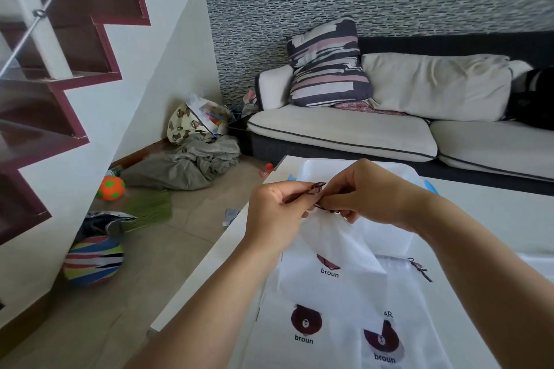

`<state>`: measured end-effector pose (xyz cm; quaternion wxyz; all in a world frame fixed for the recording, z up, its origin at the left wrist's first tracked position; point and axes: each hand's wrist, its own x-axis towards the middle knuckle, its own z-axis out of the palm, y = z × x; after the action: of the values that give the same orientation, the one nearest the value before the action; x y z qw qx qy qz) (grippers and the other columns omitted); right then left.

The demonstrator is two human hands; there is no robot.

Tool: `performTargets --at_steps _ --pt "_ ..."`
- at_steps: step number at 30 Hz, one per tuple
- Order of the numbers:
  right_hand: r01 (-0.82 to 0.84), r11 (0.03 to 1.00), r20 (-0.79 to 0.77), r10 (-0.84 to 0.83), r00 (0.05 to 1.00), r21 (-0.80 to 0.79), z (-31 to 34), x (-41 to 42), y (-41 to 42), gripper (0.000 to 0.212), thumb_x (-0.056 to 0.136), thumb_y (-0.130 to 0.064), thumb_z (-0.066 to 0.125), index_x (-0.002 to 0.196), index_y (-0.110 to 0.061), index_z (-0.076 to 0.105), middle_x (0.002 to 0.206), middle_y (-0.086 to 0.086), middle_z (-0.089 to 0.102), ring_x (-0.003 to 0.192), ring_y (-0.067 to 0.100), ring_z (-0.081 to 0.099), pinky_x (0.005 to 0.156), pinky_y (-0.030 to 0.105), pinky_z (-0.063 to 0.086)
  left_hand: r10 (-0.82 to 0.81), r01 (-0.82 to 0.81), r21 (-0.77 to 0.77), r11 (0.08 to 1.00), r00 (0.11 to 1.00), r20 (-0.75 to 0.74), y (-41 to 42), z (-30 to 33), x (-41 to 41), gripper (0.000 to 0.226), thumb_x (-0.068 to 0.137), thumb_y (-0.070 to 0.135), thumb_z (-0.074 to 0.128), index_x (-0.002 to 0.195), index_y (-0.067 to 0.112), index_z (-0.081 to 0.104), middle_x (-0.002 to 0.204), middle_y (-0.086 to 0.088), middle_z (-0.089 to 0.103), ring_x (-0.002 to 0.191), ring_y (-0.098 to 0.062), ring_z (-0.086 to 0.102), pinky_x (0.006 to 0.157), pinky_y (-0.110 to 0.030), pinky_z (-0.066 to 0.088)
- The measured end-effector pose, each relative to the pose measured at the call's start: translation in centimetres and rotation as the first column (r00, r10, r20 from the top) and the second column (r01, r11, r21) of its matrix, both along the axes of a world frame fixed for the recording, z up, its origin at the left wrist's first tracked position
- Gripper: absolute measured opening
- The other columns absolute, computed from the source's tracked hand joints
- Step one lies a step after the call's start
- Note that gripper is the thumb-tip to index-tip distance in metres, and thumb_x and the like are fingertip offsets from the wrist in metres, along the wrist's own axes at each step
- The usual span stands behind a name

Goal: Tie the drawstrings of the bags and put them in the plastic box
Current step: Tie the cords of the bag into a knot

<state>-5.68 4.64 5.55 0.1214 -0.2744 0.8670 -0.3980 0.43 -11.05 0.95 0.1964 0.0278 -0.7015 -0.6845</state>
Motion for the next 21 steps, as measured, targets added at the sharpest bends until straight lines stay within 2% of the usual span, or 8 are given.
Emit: performTargets --at_steps 3,7,11,15,17,19,21 --pt "-0.004 0.996 -0.179 0.019 0.984 0.088 -0.1 0.3 -0.5 0.021 0.093 -0.018 0.065 0.080 -0.005 0.075 0.061 0.006 0.063 0.050 0.011 0.057 0.055 0.021 0.046 0.024 -0.025 0.034 0.999 0.999 0.030 0.1 0.1 -0.1 0.019 0.086 0.014 0.077 0.078 0.030 0.078 0.072 0.005 0.075 0.061 -0.003 0.062 0.062 -0.015 0.051" --pt "-0.004 0.999 -0.301 0.014 0.953 0.033 -0.5 0.8 -1.1 0.023 0.095 -0.017 0.062 0.076 -0.006 0.070 0.056 0.002 0.061 0.048 0.011 0.056 0.053 0.021 0.045 0.046 -0.050 0.104 0.993 0.998 0.049 -0.3 0.4 -0.4 0.010 0.085 0.016 0.078 0.078 0.024 0.078 0.068 0.005 0.073 0.059 -0.005 0.060 0.062 -0.016 0.051" --pt "-0.014 0.989 -0.209 -0.018 0.978 -0.149 -0.1 0.8 -1.1 0.023 0.095 -0.012 0.063 0.074 -0.008 0.072 0.053 0.002 0.057 0.049 0.013 0.050 0.055 0.022 0.043 -0.063 0.045 0.263 0.964 0.996 0.060 -1.5 1.0 -0.6 0.004 0.085 0.008 0.075 0.085 0.012 0.077 0.068 0.002 0.070 0.061 -0.008 0.061 0.062 -0.017 0.052" --pt "-0.075 0.939 -0.006 0.077 0.997 -0.335 -0.2 0.9 -1.3 0.028 0.097 -0.004 0.059 0.071 -0.007 0.067 0.061 0.004 0.051 0.054 0.015 0.045 0.053 0.022 0.041 -0.216 0.206 0.365 0.908 0.976 -0.012 -3.2 1.6 -0.2 0.019 0.086 -0.004 0.065 0.100 0.006 0.074 0.078 -0.004 0.072 0.064 -0.008 0.064 0.065 -0.018 0.056" --pt "-0.082 0.908 0.077 0.124 0.989 -0.411 -0.4 0.9 -1.3 0.032 0.098 -0.002 0.058 0.067 -0.009 0.065 0.061 0.001 0.050 0.055 0.016 0.043 0.052 0.022 0.040 -0.211 0.213 0.291 0.933 0.977 -0.037 -3.8 1.6 0.0 0.024 0.088 -0.007 0.064 0.106 0.006 0.073 0.084 -0.008 0.073 0.067 -0.010 0.066 0.066 -0.019 0.056" --pt "-0.084 0.892 0.111 0.148 0.983 -0.444 -0.6 0.9 -1.5 0.031 0.098 -0.002 0.057 0.068 -0.008 0.065 0.062 0.002 0.049 0.055 0.016 0.042 0.051 0.022 0.039 -0.135 0.139 0.089 0.986 0.990 -0.049 -4.0 1.3 -0.1 0.022 0.089 -0.005 0.066 0.106 0.007 0.072 0.087 -0.008 0.076 0.070 -0.010 0.068 0.066 -0.019 0.055" --pt "-0.087 0.892 0.108 0.150 0.983 -0.444 -0.8 0.8 -1.7 0.024 0.098 -0.002 0.058 0.076 0.001 0.067 0.065 0.007 0.049 0.056 0.016 0.042 0.051 0.023 0.039 -0.067 0.060 -0.076 0.995 0.994 -0.089 -3.7 0.8 -0.3 0.016 0.089 -0.003 0.068 0.099 0.009 0.074 0.083 -0.003 0.077 0.068 -0.008 0.067 0.065 -0.019 0.054"
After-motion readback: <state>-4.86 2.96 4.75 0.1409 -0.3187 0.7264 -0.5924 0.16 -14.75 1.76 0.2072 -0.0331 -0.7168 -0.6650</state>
